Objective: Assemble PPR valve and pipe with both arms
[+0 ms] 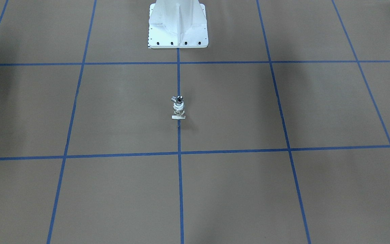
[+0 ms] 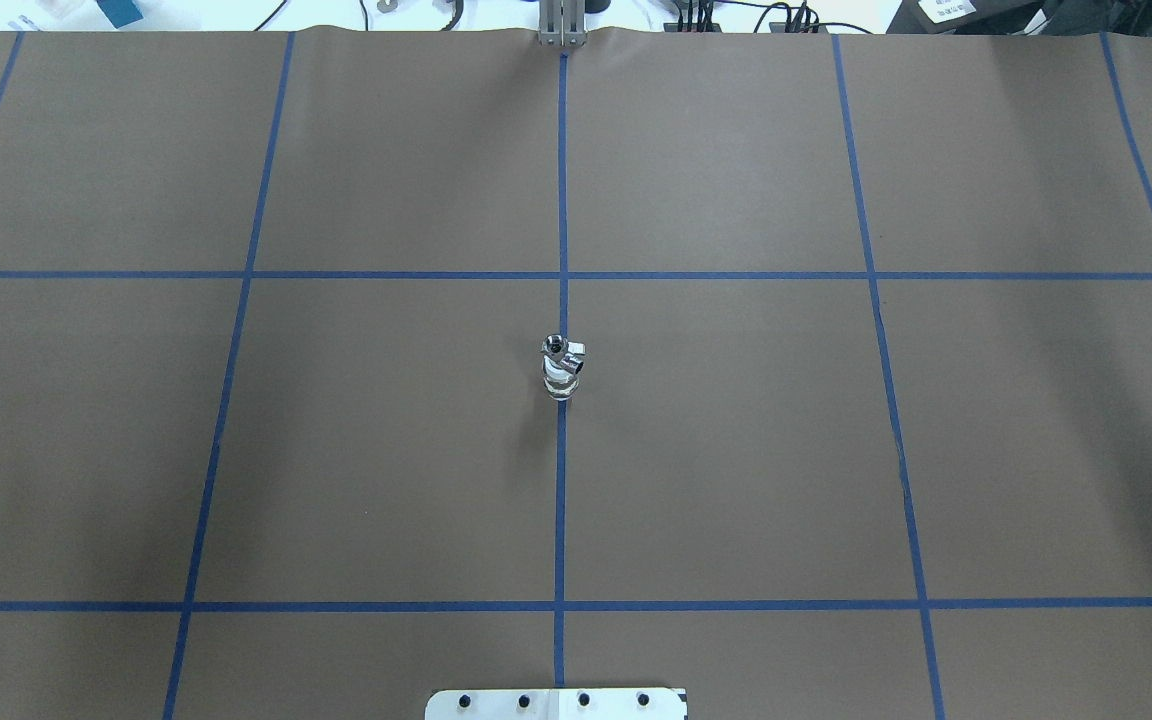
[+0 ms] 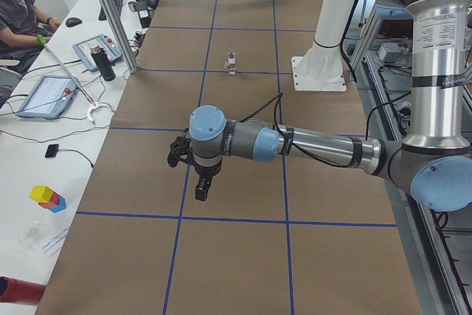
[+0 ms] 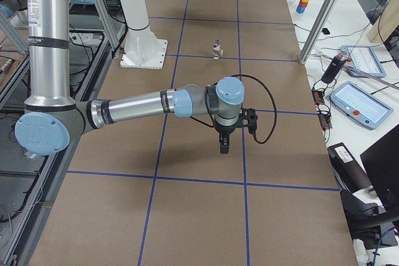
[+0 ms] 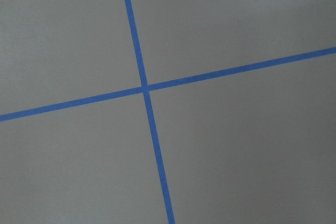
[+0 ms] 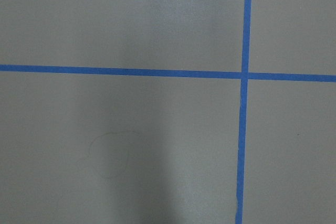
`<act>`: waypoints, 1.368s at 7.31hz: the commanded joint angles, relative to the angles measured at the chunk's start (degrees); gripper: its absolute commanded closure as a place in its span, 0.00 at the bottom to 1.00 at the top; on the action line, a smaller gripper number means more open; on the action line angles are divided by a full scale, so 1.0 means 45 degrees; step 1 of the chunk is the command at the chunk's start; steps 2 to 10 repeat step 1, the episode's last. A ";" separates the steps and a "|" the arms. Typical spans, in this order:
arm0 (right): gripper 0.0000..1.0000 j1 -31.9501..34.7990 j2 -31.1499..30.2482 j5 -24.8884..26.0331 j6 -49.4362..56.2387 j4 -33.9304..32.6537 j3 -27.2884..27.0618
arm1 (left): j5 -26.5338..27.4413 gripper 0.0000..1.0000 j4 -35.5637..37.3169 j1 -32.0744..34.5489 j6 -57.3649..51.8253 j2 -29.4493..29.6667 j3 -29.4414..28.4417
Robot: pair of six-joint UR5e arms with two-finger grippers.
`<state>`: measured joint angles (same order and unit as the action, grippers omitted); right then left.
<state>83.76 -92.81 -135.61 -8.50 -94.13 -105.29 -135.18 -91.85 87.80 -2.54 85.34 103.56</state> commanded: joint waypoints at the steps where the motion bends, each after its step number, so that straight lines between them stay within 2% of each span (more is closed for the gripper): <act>1: 0.00 -0.0019 0.0019 0.0000 -0.0006 0.0020 0.0000 | 0.0039 0.00 0.0000 -0.0077 0.0017 0.0000 -0.0006; 10: 0.00 -0.0019 0.0019 0.0000 -0.0006 0.0020 0.0000 | 0.0039 0.00 0.0000 -0.0077 0.0017 0.0000 -0.0006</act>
